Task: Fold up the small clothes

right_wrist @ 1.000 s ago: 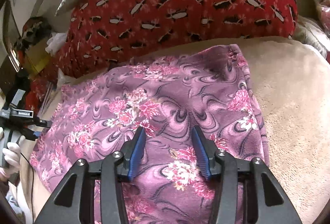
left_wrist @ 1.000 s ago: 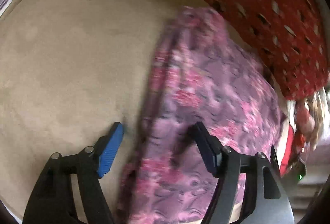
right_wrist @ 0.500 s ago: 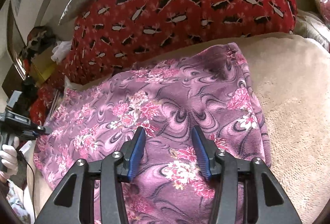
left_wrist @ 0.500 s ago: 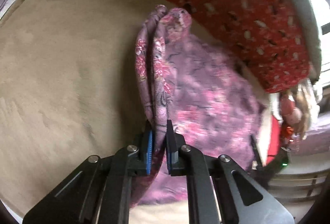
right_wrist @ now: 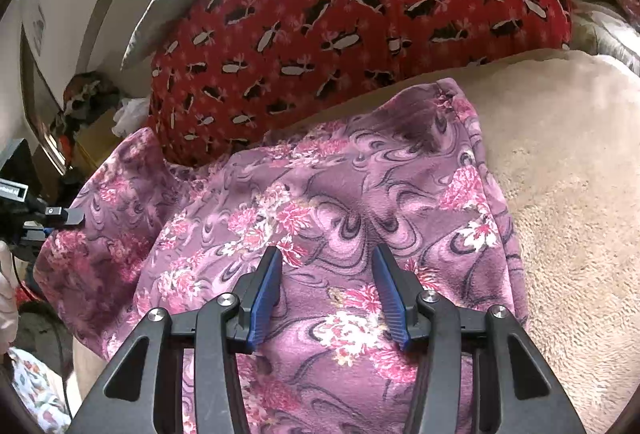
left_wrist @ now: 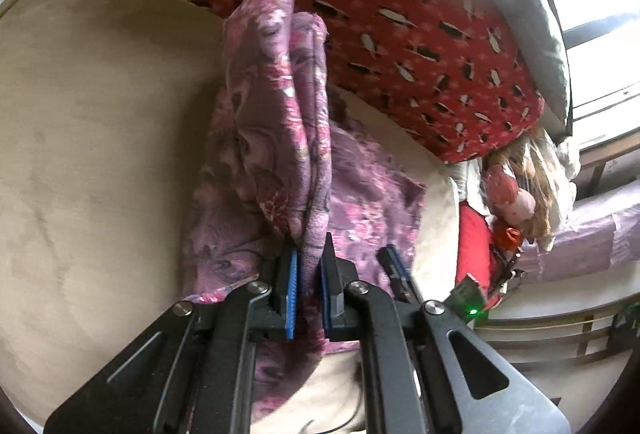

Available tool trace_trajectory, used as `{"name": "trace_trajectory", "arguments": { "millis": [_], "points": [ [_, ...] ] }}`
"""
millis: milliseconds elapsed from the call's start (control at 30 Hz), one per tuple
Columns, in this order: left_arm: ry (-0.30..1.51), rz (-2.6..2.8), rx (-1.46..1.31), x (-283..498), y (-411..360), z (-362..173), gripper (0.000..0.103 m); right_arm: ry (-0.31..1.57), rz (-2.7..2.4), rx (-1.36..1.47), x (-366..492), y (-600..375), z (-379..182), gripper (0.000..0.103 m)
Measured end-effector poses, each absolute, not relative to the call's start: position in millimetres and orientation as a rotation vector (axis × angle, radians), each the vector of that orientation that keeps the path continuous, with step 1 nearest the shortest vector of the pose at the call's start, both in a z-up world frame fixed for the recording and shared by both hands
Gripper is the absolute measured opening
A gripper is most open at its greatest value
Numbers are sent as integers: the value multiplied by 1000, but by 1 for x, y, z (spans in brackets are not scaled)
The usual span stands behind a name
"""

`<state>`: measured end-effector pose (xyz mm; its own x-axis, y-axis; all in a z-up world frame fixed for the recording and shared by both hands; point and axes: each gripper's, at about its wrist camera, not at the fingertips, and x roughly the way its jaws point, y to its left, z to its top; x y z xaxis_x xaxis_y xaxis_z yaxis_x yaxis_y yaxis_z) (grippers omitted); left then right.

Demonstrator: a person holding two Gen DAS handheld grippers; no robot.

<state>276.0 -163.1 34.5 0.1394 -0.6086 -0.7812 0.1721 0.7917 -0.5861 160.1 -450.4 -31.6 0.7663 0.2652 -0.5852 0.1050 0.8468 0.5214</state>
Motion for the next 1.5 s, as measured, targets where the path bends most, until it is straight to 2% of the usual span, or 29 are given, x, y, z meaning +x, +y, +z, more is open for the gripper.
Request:
{"name": "trace_trajectory", "arguments": {
  "millis": [300,500,667,833,900,1033,1100,1167,1233,1500],
  "points": [
    [1377,-614,-447,266,-219,24,7,678,128,627,158,-459,-34,49],
    [1455,-607,-417,260,-252,-12,6,670,138,646,157,-460,-35,49],
    [1529,-581,-416,260,-260,-47,7,668,139,651,156,-461,-35,49],
    [1532,-601,-429,259,-260,-49,9,669,139,652,156,-461,-36,49],
    [1518,-634,-417,256,-259,-40,17,670,137,650,156,-460,-37,49],
    [1485,-686,-439,252,-241,-18,25,684,131,643,158,-459,-37,49],
    [1434,-688,-446,252,-220,-3,41,703,132,651,160,-460,-36,49],
    [1364,-646,-451,256,-193,8,53,753,132,666,164,-463,-32,49],
    [1322,-561,-426,264,-170,8,54,791,121,658,167,-463,-26,49],
    [1411,-511,-488,276,-142,-37,54,897,89,499,172,-446,-14,49]
  ]
}}
